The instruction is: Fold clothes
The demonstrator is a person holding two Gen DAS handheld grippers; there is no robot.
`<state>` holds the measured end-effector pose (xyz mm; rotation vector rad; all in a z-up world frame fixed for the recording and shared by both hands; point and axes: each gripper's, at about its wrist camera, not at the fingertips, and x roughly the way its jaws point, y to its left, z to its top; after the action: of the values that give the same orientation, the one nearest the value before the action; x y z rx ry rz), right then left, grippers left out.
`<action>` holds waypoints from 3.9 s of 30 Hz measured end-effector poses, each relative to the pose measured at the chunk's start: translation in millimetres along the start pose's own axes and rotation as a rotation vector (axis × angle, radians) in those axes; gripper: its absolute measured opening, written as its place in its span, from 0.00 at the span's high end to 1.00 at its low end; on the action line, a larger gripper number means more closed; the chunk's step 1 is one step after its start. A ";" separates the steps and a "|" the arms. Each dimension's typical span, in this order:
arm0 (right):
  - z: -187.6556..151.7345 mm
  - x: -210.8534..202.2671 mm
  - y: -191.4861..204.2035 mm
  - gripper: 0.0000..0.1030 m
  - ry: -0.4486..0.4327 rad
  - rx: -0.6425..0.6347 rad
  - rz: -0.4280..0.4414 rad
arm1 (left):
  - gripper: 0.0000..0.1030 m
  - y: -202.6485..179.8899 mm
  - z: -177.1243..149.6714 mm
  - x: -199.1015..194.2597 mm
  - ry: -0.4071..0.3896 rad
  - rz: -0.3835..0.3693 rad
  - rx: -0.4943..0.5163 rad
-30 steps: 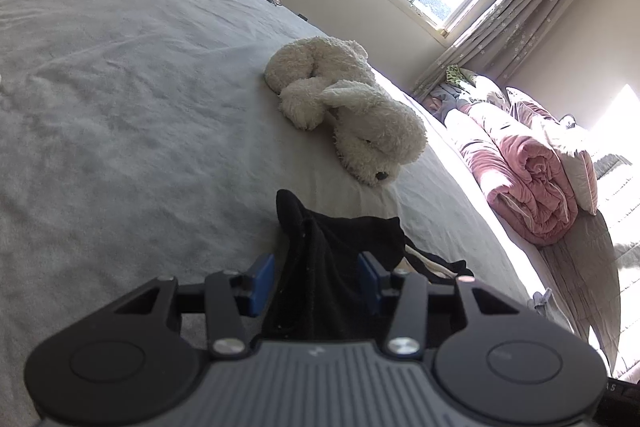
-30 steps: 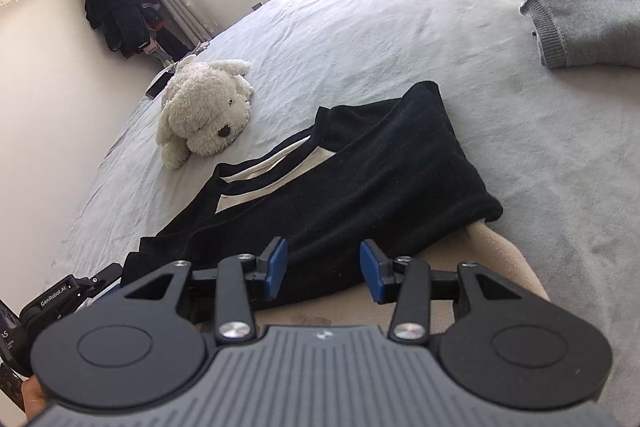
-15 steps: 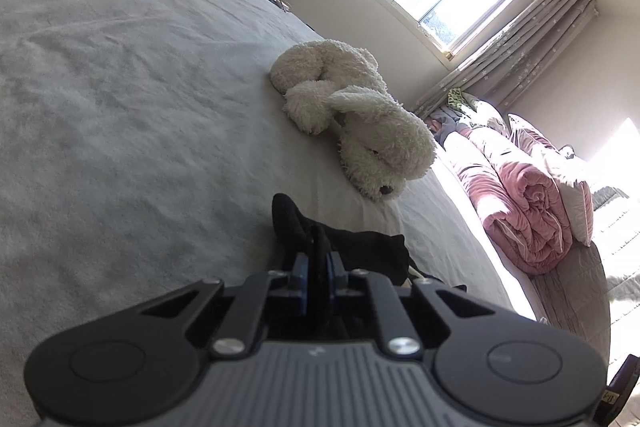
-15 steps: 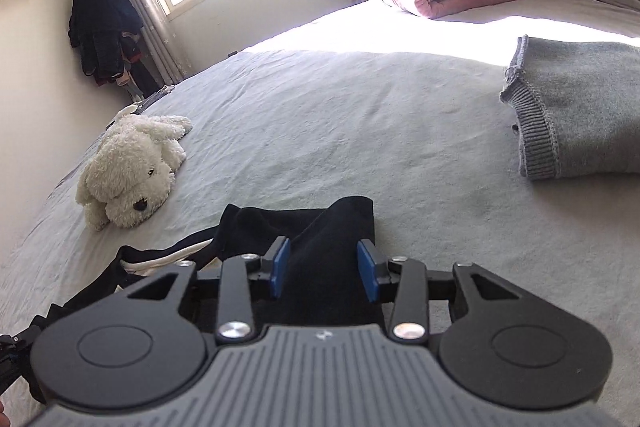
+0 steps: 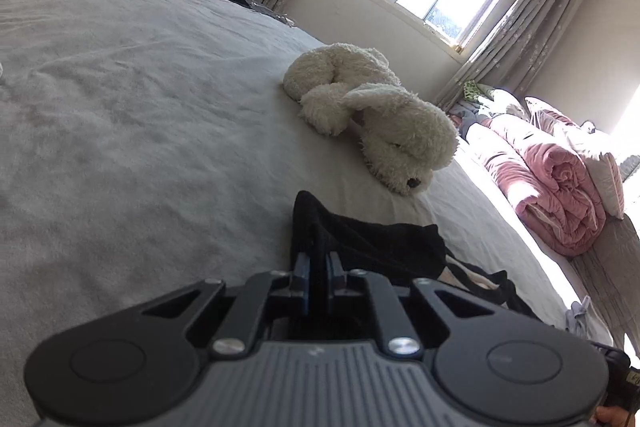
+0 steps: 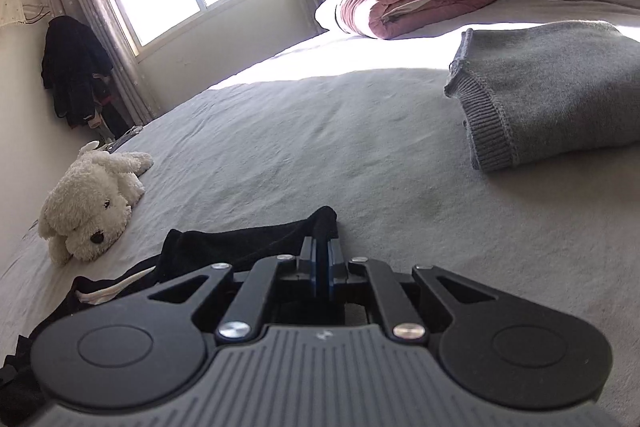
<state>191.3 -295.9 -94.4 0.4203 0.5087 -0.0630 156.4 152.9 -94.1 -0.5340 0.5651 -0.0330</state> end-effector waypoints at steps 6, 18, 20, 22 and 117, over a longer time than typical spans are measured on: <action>5.8 -8.5 8.0 0.58 0.020 -0.049 -0.003 | 0.82 -14.8 8.5 -15.5 -0.041 0.000 0.044; -2.7 -66.0 69.0 0.54 0.106 -0.291 0.176 | 0.74 -48.9 5.9 -26.0 0.052 -0.104 0.183; -11.8 -72.1 82.5 0.54 0.118 -0.332 0.207 | 0.74 -50.9 4.3 -26.9 0.082 -0.108 0.205; -20.5 -75.1 94.5 0.54 0.132 -0.360 0.222 | 0.74 -53.0 2.0 -28.7 0.109 -0.100 0.237; -38.9 -49.2 81.3 0.54 0.146 -0.459 0.068 | 0.32 -84.2 -44.2 -14.7 0.082 0.003 0.489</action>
<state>143.6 -208.1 -70.8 -0.0081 0.6325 0.1490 130.6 61.9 -77.0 -0.0561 0.6126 -0.1854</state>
